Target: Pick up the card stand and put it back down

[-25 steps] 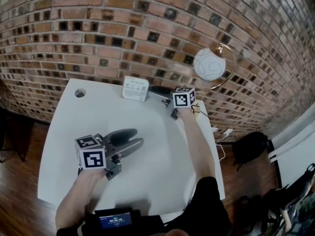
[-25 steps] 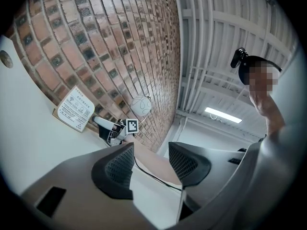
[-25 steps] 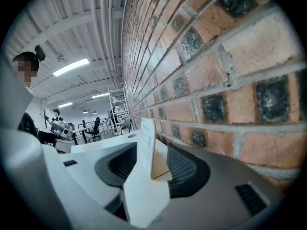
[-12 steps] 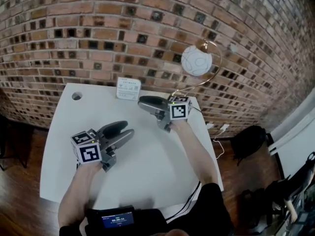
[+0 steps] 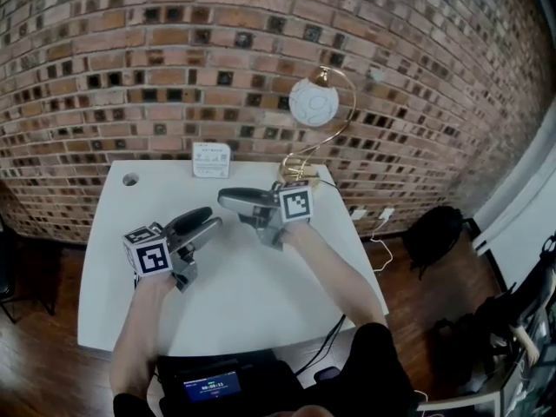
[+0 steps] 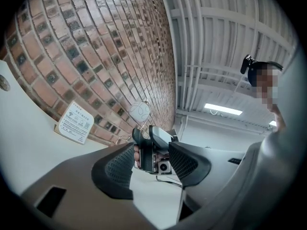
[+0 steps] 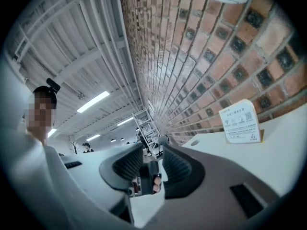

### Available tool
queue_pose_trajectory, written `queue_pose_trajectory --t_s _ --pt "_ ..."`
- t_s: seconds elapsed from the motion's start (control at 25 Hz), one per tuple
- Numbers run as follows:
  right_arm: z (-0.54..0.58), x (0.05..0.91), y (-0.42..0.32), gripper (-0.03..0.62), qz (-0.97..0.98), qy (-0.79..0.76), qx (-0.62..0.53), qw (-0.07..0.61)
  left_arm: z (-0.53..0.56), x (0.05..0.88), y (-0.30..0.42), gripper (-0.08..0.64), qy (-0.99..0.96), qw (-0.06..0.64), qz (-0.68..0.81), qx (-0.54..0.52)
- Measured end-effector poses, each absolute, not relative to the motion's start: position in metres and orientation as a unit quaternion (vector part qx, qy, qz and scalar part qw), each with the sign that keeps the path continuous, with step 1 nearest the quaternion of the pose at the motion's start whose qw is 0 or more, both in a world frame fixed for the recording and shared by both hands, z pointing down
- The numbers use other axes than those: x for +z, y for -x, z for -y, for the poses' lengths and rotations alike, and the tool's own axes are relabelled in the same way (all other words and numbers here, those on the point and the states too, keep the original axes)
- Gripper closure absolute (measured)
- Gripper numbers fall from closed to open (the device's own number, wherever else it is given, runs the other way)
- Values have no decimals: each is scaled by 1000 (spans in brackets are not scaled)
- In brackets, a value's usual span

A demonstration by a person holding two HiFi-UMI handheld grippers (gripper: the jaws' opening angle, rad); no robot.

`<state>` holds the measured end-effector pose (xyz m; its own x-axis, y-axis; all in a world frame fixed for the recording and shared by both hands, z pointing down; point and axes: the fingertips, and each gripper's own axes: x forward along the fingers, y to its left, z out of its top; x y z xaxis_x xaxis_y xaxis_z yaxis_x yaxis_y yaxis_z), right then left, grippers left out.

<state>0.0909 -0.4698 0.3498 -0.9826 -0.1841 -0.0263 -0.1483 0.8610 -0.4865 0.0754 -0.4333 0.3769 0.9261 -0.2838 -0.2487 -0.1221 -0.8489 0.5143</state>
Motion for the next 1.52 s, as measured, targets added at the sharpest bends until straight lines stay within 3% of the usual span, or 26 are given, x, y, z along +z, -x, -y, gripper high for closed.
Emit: queue_pose_trajectory --t_s 0.2,0.68,1.52 --pt "418 327 -92 443 -964 70 -249 68 394 351 -93 337 -955 240 80 -155" --pt "286 299 -97 463 -958 63 -242 142 276 330 -100 337 -937 294 34 -184" --pt "111 298 -105 468 -961 102 -207 153 99 328 -102 345 -937 295 39 -183"
